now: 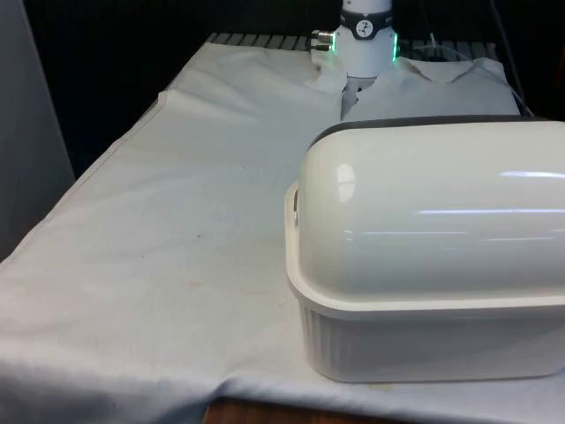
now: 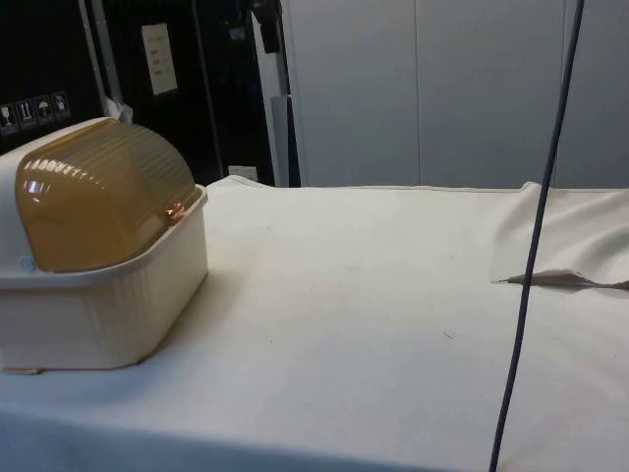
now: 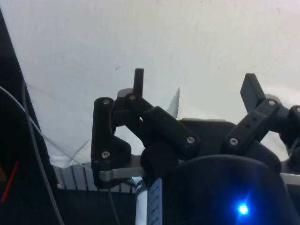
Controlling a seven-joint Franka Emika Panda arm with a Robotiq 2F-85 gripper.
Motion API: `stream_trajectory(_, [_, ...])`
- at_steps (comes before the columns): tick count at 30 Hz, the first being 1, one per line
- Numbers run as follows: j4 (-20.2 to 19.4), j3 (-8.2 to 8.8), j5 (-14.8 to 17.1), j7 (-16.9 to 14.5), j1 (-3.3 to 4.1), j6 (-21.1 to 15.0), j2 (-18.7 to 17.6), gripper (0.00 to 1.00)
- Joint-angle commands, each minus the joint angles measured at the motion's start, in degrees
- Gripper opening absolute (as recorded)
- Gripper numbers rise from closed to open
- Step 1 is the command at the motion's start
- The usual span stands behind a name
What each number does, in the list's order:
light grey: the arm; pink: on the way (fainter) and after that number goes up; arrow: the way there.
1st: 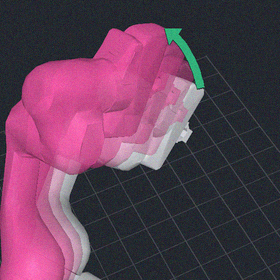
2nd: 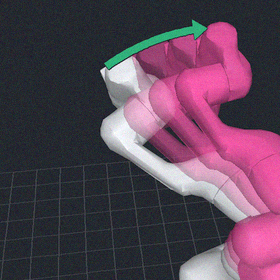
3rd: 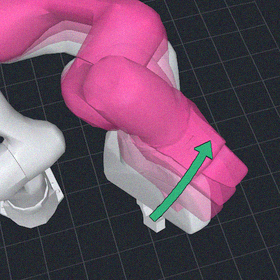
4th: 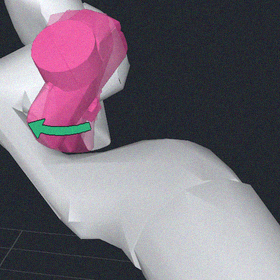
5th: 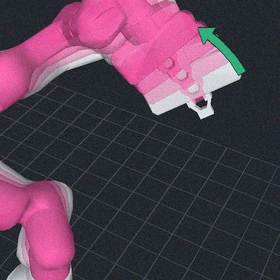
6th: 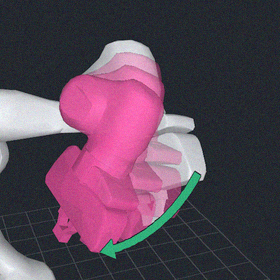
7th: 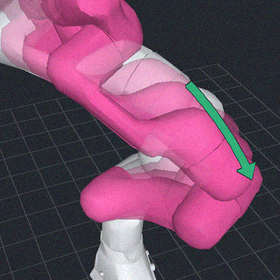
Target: Open the lid, then close it.
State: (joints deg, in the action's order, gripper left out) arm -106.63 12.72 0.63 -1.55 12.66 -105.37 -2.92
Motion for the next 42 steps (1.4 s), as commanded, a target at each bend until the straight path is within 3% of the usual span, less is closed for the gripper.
stream_trajectory(1, [-0.4,-0.06,0.1,0.1,0.06,-0.7,-0.1,1.00])
stream_trajectory(7, [-2.5,-0.63,-0.1,0.8,0.40,-3.3,0.3,1.00])
stream_trajectory(8, [-1.7,-0.52,0.0,0.3,0.23,-1.9,-0.2,1.00])
stream_trajectory(10, [-3.6,-1.15,-0.3,1.2,0.57,-4.9,0.7,1.00])
stream_trajectory(16, [-5.8,-2.35,-0.5,1.9,0.69,-8.1,1.2,1.00])
stream_trajectory(17, [-5.2,-2.29,-0.1,1.3,0.40,-7.0,0.8,1.00])
stream_trajectory(19, [-6.8,-2.98,-0.5,2.1,0.69,-9.8,1.3,1.00])
stream_trajectory(33, [-10.9,-5.16,-0.2,1.5,0.63,-17.8,0.2,1.00])
stream_trajectory(34, [-10.5,-5.04,-0.1,1.4,0.52,-16.6,0.3,1.00])
stream_trajectory(36, [-11.8,-5.44,-0.2,1.3,0.57,-19.7,-0.2,1.00])
stream_trajectory(42, [-13.1,-5.84,-0.3,1.2,0.57,-23.8,-1.1,1.00])
